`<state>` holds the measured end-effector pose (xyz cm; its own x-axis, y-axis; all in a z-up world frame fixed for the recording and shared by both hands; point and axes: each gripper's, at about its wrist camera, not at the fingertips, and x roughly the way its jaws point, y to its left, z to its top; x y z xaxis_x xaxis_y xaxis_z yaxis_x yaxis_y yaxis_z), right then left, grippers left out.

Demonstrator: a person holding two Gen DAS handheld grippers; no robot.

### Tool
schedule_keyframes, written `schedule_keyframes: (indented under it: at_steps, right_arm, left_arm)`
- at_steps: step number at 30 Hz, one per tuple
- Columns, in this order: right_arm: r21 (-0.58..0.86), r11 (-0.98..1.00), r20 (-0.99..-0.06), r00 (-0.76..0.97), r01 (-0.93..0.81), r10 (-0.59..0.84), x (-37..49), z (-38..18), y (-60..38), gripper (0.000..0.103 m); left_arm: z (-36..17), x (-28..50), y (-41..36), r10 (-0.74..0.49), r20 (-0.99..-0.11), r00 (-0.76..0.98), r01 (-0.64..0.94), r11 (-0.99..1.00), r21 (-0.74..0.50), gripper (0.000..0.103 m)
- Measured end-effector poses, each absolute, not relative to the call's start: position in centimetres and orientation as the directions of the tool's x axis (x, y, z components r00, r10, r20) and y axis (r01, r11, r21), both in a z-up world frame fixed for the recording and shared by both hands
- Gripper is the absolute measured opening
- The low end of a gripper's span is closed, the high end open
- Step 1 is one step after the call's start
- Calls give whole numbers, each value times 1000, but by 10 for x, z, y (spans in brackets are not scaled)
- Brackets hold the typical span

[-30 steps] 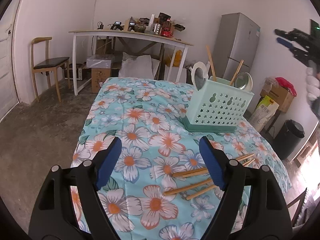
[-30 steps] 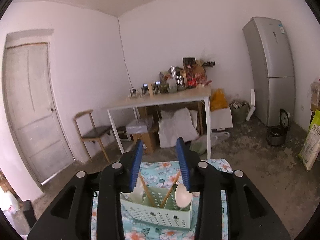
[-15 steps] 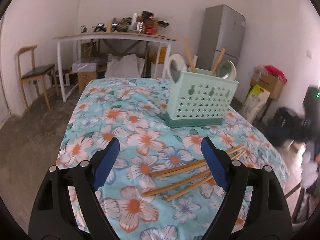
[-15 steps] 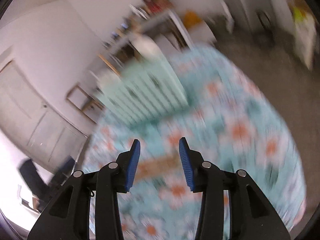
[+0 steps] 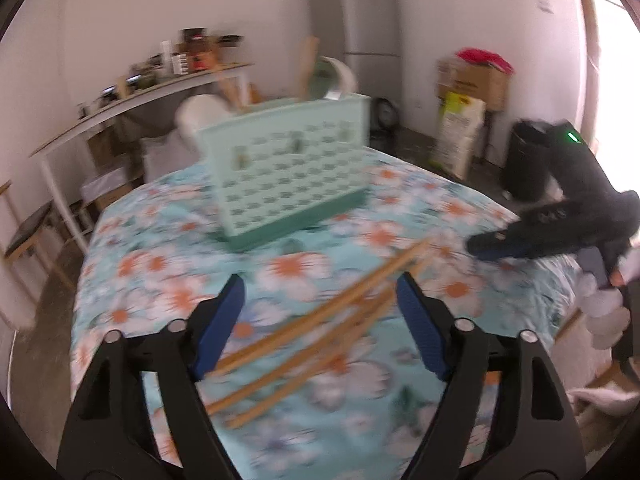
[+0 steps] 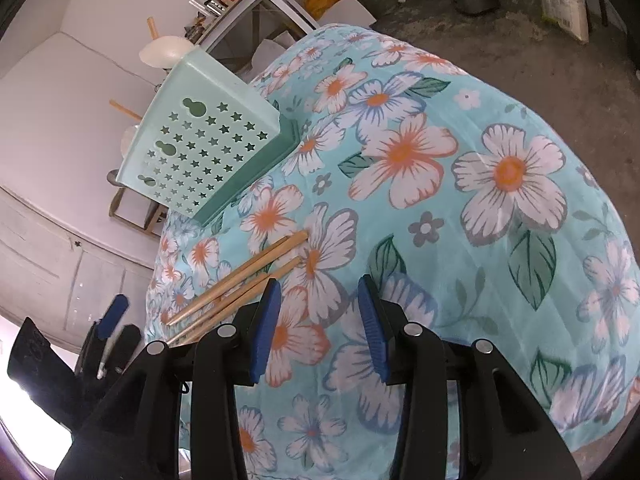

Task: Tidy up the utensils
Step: 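Move both grippers back to the remaining chopsticks beside the basket, then close the left gripper on a wooden chopstick and lift it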

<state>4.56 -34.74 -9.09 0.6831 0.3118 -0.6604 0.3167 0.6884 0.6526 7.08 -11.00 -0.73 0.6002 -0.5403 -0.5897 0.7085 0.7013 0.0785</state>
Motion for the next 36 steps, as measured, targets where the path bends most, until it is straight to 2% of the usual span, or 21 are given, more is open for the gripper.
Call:
schedule_keyframes:
  at_steps: [5,7,10,13,18,25,31,36]
  right_arm:
    - [683,664,-639,689,304,342,49,-96,-354,40]
    - [690,659,-633,690,298,350,50,-98,-355,40]
    - [699,654,-624,692,289,362,49,-100,-357,40]
    - [707,648,-617,694,283,371,50,-101,-359,40]
    - [716,642,-608,697,275,380,49,-103,-361,39]
    - [720,639,-602,703,272,379,49,-104,-361,37]
    - [716,642,-605,703,275,374,48,-104,-360,37]
    - [709,648,-611,701,278,368,49,-103,-359,36]
  left_arm:
    - [-28,62,-148,-540,-647,538,784,604,147,47]
    - [-35,61,-153,-533,-670,516,796,587,146,34]
    - [-47,61,-162,-510,-703,496,811,560,167,24]
    - [-56,62,-169,-470,-724,505,813,540,217,17]
    - [-69,56,-181,-410,-723,557,806,478,349,17]
    - [-69,54,-187,-396,-716,575,806,422,414,12]
    - [-67,49,-184,-397,-736,548,827,392,404,10]
    - [-62,43,-171,-397,-785,475,865,377,332,10]
